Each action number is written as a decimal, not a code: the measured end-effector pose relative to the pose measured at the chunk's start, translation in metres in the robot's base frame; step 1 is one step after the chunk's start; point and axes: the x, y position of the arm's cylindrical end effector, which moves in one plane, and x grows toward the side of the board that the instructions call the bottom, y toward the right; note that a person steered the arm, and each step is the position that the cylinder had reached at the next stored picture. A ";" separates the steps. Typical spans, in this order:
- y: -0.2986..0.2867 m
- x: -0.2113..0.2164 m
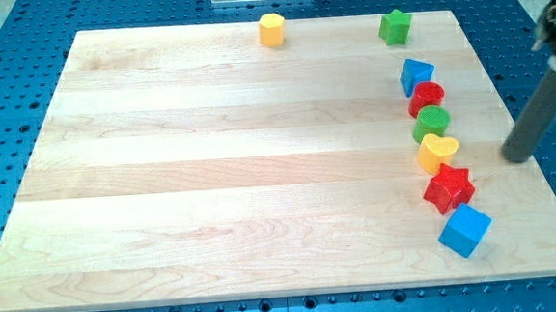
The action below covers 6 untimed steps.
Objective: Push the yellow heart towards the left side
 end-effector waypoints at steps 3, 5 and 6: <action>-0.244 -0.003; -0.275 0.029; -0.281 -0.017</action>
